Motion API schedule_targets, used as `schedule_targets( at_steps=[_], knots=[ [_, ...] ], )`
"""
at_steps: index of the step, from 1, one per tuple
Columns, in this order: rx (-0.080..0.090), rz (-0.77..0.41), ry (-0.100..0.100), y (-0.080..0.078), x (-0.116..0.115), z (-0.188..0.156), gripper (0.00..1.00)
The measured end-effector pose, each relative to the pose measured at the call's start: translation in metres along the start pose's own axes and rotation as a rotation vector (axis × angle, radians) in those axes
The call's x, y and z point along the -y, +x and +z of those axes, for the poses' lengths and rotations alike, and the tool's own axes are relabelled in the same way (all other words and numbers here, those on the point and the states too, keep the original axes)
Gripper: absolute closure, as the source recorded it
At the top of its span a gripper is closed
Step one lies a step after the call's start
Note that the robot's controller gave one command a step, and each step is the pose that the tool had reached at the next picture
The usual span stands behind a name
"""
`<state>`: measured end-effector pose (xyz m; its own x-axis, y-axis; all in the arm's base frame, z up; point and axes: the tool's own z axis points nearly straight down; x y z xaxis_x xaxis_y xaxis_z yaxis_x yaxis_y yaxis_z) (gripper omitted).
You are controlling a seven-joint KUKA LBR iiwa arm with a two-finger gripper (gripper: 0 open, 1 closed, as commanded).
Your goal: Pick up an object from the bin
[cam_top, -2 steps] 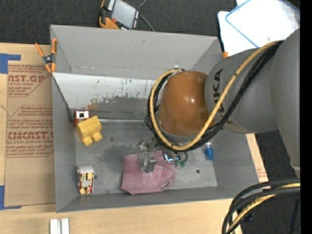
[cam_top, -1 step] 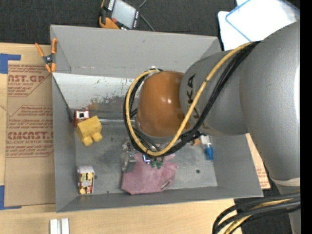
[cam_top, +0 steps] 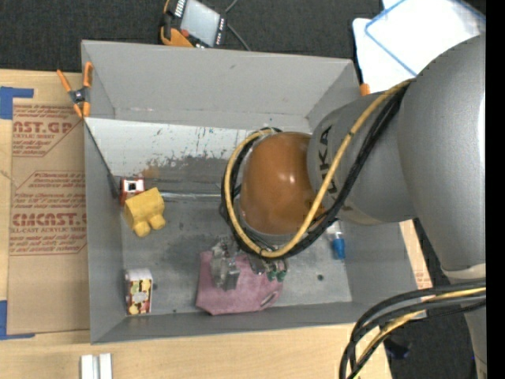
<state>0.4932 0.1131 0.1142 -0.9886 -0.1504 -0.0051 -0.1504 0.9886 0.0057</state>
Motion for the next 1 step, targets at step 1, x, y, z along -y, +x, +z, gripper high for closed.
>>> schedule_targets(
  at_steps=[1],
  knots=[
    [-0.004, -0.066, 0.001, 0.0053, 0.0115, 0.0096, 1.00]
  ],
)
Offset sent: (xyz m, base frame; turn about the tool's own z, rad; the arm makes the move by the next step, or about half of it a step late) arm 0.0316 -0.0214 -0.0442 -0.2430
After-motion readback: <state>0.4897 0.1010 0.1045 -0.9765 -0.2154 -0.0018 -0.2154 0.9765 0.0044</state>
